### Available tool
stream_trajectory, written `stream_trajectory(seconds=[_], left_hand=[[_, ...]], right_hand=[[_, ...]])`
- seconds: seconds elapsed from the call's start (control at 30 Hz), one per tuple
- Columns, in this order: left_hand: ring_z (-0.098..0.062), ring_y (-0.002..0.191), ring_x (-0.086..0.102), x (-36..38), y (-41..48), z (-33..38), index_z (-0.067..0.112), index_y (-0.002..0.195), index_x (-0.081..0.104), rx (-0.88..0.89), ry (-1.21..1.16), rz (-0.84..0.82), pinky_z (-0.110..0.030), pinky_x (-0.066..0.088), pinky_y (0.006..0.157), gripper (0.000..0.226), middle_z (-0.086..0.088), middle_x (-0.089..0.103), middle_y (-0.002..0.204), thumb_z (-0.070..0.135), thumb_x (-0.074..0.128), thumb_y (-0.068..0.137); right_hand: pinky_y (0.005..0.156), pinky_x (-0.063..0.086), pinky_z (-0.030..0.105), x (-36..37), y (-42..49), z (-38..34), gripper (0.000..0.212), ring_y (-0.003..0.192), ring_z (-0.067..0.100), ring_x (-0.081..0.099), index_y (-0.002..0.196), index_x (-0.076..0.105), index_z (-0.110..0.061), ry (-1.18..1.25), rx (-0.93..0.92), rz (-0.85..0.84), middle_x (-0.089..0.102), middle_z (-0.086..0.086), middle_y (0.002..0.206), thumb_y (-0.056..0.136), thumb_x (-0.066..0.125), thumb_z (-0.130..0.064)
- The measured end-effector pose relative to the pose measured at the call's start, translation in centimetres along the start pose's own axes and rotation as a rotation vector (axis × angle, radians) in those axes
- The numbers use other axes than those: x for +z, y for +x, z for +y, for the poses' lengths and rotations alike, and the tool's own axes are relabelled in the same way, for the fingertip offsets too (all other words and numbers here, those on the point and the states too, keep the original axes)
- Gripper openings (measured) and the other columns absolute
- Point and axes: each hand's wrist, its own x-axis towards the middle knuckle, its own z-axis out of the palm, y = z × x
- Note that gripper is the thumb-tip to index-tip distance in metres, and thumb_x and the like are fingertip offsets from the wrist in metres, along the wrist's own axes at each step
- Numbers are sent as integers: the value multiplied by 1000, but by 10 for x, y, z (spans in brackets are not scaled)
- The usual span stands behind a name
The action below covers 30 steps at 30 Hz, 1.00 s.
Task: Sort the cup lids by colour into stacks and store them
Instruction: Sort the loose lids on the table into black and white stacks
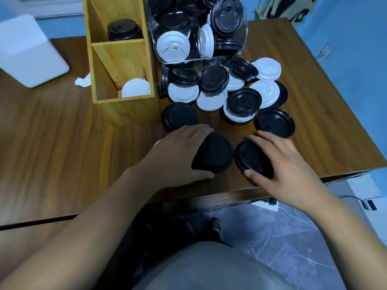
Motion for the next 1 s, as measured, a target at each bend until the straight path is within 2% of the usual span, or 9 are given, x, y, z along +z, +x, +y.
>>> stream_trajectory(seconds=[0.1,0.2,0.27,0.43,0.53,0.63,0.7,0.9,1.0], left_hand=[[-15,133,41,8,-1,0,24,154,32,-28,-12,88,-31,34,110,95,3,47,149,69,70,80],[-13,129,46,16,-2,-8,26,152,33,-7,-25,108,-30,35,108,93,6,53,144,69,70,79],[-11,129,46,17,-1,-9,27,152,33,13,-25,119,-31,34,108,94,8,54,143,70,71,77],[-16,126,51,19,-3,-10,23,153,37,26,-48,149,-35,37,106,99,2,59,138,66,78,73],[-14,131,46,18,-1,-12,22,159,24,29,-40,113,-30,30,108,109,7,52,148,63,79,75],[-12,136,37,17,1,-16,20,162,9,42,-24,56,-25,22,110,117,12,41,157,61,77,77],[-13,137,37,16,2,-17,19,162,6,56,-36,40,-25,22,110,118,10,39,158,59,78,78],[-17,135,44,17,0,-20,21,162,10,61,-109,73,-42,40,110,114,4,45,155,61,77,78],[-20,134,45,21,-4,-20,17,161,16,86,-57,93,-35,38,110,105,-3,49,150,58,73,83]], right_hand=[[113,39,40,2,3,-2,71,137,16,38,147,46,-22,56,-25,13,50,-6,144,85,70,-49],[107,30,17,-7,4,-7,70,129,7,40,139,52,-26,169,41,86,51,-16,132,78,72,-55],[106,29,10,-9,10,-17,69,125,3,45,136,55,-26,255,16,131,52,-17,131,76,71,-56],[116,39,34,7,33,-41,72,136,10,47,142,57,-23,275,-154,-19,52,-5,146,79,72,-55],[115,39,40,14,41,-44,74,137,17,46,143,58,-24,191,-188,-101,50,-2,150,78,69,-59],[114,40,41,17,44,-45,74,136,20,46,142,59,-22,145,-213,-113,51,0,149,78,69,-59],[114,40,41,18,46,-45,74,137,20,45,142,58,-24,130,-214,-117,50,-1,150,78,68,-60],[108,45,42,18,52,-53,70,134,23,48,140,57,-26,15,-218,-149,50,-2,149,79,70,-59],[100,48,41,17,57,-55,64,123,22,48,135,55,-29,-31,-231,-164,48,-5,140,80,72,-57]])
